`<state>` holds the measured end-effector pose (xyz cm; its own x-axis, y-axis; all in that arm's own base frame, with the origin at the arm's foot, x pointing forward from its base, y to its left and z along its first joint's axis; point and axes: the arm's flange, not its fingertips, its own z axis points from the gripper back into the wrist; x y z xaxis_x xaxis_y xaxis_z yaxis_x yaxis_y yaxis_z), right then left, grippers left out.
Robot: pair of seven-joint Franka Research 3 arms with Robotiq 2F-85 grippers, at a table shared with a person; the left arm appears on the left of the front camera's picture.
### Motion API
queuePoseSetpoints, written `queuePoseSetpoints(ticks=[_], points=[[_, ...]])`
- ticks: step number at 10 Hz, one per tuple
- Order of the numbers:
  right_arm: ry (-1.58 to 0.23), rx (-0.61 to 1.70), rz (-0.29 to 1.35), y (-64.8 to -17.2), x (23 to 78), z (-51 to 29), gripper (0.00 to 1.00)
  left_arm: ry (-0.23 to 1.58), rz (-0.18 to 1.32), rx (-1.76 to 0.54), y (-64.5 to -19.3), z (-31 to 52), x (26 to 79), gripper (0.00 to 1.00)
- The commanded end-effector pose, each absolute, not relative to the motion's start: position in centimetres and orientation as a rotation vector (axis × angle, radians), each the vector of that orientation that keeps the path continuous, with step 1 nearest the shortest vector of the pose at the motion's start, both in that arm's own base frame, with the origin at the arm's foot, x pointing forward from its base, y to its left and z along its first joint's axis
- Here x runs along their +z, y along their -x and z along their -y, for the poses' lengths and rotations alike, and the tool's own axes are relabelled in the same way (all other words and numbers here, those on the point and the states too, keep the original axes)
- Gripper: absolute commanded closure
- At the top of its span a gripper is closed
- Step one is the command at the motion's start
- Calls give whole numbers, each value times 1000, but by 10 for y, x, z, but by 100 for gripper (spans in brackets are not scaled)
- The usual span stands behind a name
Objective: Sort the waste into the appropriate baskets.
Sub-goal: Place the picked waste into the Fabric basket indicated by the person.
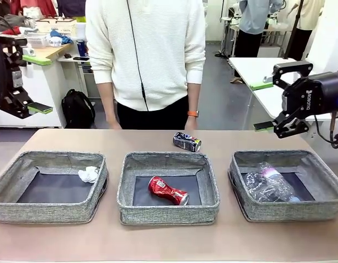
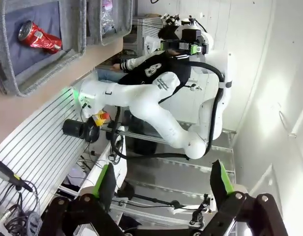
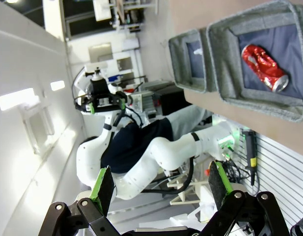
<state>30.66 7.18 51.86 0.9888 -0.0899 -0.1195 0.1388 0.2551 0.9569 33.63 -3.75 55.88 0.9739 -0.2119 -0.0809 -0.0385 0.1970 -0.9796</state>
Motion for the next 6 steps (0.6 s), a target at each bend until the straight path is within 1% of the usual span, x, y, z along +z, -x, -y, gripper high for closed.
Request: queuePoseSetpoints(ticks=[1,6], points=[[-1317,-171,-55,-307,523,-74,0,1431,-244,-127,-340,41,560,0],[-1317,-171,-55,-307,523,-74,0,1431,-244,-127,-340,41,560,0]])
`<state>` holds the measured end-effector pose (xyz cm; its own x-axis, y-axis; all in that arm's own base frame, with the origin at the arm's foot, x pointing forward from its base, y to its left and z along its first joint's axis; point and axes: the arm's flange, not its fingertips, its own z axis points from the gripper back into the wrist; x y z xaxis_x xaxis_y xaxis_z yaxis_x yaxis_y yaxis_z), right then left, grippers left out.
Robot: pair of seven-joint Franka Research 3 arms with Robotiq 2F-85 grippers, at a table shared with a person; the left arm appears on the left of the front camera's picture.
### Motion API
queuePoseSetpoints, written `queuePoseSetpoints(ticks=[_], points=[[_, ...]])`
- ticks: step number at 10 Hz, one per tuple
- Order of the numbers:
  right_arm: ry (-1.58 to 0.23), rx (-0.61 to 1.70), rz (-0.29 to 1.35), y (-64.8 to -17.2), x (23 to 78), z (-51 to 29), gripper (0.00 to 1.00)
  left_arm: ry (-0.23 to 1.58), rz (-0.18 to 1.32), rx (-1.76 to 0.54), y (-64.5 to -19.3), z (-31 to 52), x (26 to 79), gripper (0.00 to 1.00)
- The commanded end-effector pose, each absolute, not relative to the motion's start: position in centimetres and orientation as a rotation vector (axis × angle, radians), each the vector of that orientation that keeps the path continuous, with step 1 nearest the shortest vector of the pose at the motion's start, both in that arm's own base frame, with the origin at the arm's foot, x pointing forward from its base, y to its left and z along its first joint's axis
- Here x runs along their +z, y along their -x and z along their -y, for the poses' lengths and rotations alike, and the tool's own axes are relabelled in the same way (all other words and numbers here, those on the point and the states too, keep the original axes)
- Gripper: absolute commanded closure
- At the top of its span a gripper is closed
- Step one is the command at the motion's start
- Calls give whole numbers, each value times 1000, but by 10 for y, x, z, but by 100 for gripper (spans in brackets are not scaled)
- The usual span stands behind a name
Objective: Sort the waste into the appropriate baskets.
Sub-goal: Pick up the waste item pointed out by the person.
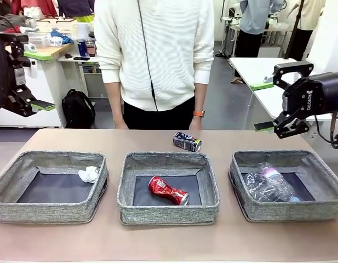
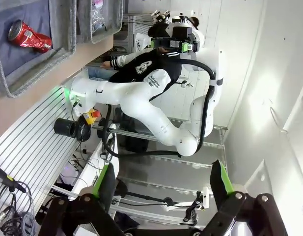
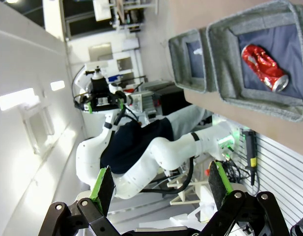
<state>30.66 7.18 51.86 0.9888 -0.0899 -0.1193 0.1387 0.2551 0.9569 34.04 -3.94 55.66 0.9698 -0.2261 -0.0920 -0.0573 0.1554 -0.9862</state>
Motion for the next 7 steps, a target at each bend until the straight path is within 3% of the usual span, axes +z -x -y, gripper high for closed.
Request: queuePoseSetpoints(ticks=[1,7], points=[[-1317,-171,-55,-307,523,-74,0,1431,-244,-127,-340,41,560,0],[-1317,-171,-55,-307,523,-74,0,1431,-244,-127,-340,41,560,0]])
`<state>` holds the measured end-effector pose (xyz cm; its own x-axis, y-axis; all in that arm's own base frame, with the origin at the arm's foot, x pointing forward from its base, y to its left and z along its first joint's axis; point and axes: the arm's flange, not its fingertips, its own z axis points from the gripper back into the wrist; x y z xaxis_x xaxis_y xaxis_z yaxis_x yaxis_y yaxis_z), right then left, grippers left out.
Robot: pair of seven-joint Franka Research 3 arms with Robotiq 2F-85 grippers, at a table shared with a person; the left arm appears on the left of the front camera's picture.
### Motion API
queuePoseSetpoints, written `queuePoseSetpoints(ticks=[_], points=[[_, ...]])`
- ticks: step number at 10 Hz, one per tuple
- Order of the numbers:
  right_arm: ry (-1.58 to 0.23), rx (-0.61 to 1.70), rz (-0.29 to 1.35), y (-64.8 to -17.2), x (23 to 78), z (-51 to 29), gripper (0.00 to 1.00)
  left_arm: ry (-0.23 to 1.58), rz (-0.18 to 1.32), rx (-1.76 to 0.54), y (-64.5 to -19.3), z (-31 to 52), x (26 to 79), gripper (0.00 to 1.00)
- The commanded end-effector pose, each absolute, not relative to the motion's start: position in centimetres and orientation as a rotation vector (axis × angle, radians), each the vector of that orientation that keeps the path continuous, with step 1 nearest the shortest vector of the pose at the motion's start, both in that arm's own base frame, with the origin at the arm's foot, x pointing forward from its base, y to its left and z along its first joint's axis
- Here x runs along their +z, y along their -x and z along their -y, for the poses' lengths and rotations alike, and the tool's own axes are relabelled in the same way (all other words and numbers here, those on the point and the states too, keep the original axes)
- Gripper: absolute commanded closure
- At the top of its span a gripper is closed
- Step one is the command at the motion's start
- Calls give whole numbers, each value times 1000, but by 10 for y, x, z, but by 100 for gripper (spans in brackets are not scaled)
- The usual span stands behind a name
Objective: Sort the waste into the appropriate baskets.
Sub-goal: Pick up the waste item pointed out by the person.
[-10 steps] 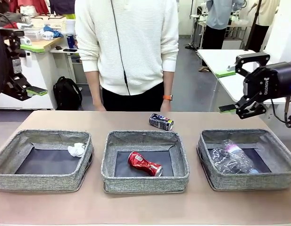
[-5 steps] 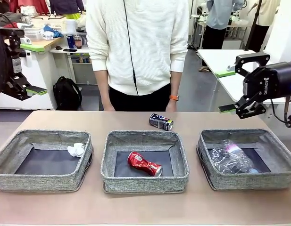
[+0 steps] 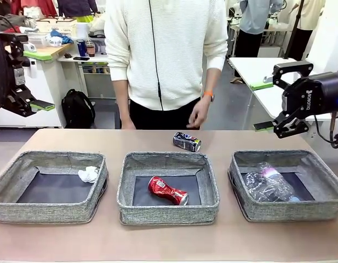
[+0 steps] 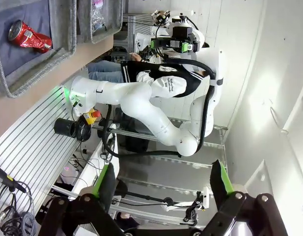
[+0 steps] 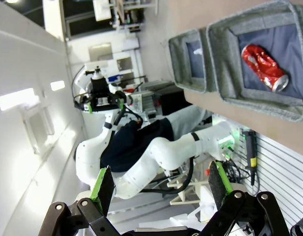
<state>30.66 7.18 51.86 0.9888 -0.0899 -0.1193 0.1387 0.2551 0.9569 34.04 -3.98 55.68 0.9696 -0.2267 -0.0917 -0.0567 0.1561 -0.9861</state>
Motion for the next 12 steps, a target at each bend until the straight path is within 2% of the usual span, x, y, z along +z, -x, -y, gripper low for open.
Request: queuePoseSetpoints(ticks=[1,9,10,11,12], points=[[-1317,-171,-55,-307,523,-74,0,1431,-244,-127,-340,41,560,0],[-1304,-155,-43,-307,519,-72,0,1431,-244,-127,-340,41,560,0],[-1092,-129,19,-320,520,-93,0,1431,-244,-127,-340,41,560,0],[-797,-75,93,-336,521,-123,0,1431,-244,-127,-340,41,560,0],[-524,-152,217,-353,518,-147,0,1431,-244,-127,-340,41,560,0]])
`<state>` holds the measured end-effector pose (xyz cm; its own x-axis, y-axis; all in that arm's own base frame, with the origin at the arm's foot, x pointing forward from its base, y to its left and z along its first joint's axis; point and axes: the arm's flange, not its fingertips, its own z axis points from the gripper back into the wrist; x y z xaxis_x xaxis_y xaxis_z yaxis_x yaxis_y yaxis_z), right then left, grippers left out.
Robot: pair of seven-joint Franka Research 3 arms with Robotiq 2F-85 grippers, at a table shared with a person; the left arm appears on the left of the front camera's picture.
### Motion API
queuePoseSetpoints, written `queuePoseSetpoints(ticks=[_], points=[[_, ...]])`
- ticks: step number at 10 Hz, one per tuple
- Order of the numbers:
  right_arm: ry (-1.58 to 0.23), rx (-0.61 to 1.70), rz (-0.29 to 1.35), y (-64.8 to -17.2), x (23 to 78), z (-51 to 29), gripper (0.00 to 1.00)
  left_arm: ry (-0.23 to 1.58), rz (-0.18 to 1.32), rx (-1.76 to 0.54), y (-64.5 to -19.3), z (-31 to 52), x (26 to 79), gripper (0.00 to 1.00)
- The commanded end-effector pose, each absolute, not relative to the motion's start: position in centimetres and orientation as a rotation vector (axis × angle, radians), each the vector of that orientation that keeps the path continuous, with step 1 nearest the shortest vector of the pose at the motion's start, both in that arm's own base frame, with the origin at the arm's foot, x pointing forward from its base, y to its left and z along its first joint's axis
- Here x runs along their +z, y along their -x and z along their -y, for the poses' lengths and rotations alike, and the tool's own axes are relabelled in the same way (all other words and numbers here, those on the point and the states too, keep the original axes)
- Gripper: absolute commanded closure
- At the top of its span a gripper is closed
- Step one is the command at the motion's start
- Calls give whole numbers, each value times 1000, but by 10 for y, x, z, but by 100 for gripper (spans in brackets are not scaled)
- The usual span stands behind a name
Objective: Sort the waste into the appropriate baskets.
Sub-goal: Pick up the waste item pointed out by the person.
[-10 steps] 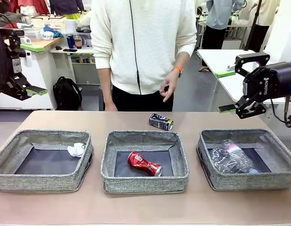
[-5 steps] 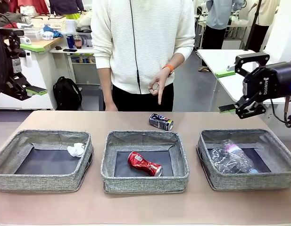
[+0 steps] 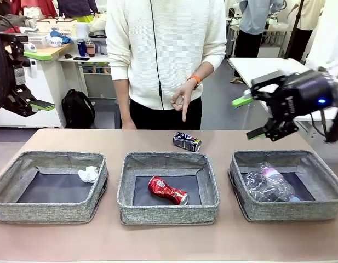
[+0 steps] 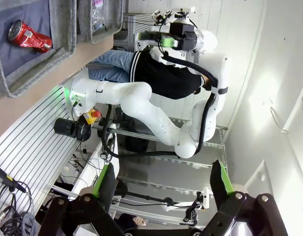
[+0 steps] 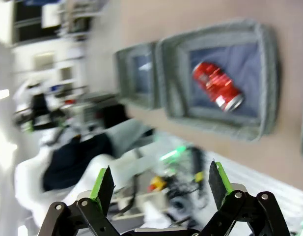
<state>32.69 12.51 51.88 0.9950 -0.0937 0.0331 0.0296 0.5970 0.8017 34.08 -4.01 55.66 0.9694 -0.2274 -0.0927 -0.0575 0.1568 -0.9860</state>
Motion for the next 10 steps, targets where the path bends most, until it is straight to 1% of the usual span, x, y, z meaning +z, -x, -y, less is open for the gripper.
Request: queuePoseSetpoints(ticks=[1,2,3,4,5,6,7,8,9,10], points=[[-234,-199,396,-372,515,-176,0,1431,-244,-127,-340,41,560,0],[-72,-163,516,-386,509,-199,0,1431,-244,-127,-340,41,560,0],[1,-68,584,-397,505,-216,0,1431,-244,-127,-340,41,560,0],[14,-3,624,-406,504,-229,0,1431,-244,-127,-340,41,560,0],[-21,101,634,-411,506,-237,0,1431,-244,-127,-340,41,560,0],[-67,199,539,-415,508,-242,0,1431,-244,-127,-340,41,560,0],[-267,166,546,-395,508,-235,0,1431,-244,-127,-340,41,560,0],[-267,166,546,-395,508,-235,0,1431,-244,-127,-340,41,560,0],[-156,223,566,-404,501,-235,0,1431,-244,-127,-340,41,560,0],[-119,304,539,-406,495,-244,0,1431,-244,-127,-340,41,560,0]])
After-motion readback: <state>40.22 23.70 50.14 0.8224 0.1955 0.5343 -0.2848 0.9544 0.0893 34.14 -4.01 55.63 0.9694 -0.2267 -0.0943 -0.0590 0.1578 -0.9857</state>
